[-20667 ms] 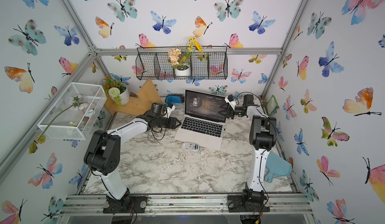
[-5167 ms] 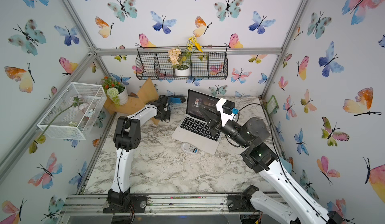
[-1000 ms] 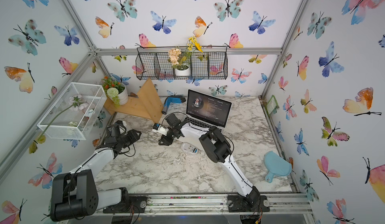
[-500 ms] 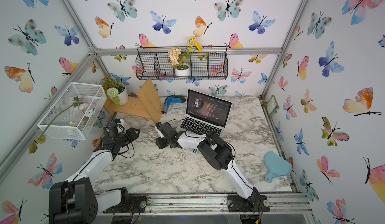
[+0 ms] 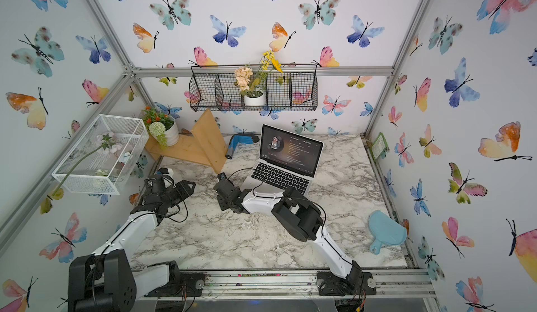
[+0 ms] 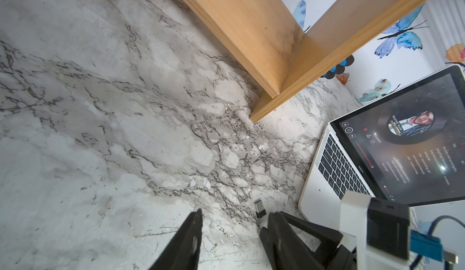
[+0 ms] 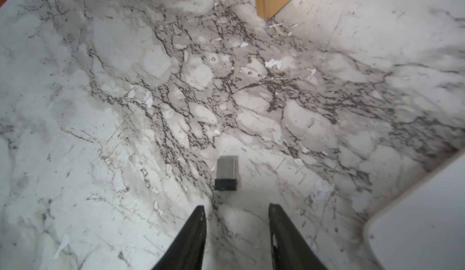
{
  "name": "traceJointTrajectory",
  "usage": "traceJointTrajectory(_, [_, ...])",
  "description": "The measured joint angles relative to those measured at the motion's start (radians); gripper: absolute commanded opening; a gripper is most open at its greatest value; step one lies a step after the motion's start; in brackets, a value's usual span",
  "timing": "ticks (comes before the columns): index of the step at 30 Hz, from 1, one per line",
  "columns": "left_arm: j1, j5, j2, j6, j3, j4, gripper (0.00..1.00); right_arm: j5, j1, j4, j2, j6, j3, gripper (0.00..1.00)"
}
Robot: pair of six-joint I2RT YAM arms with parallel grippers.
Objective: Remove the wireless mouse receiver from the laptop
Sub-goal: Pick up the USB plug at the center of the board.
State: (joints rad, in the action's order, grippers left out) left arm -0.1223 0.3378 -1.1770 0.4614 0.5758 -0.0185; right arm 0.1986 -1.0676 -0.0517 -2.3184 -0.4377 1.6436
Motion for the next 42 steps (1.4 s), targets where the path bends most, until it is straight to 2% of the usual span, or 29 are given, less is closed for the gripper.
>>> traceJointTrajectory(8, [0.0,0.0,0.0,0.005,-0.005,0.0,0.48,0.016,-0.006,-0.014,-0.018,0.005,0.028,0.4])
traceJointTrajectory(11, [0.0,0.0,0.0,0.007,-0.007,-0.001,0.48,0.015,-0.006,-0.015,-0.034,0.013,0.051,0.34])
traceJointTrajectory(23, [0.0,0.0,-0.008,0.01,-0.009,-0.007,0.48,0.019,-0.006,-0.027,-0.069,0.013,0.106,0.23])
traceJointTrajectory(42, [0.0,-0.003,-0.009,0.01,-0.01,-0.007,0.48,-0.001,-0.006,0.078,-0.048,0.113,0.03,0.16])
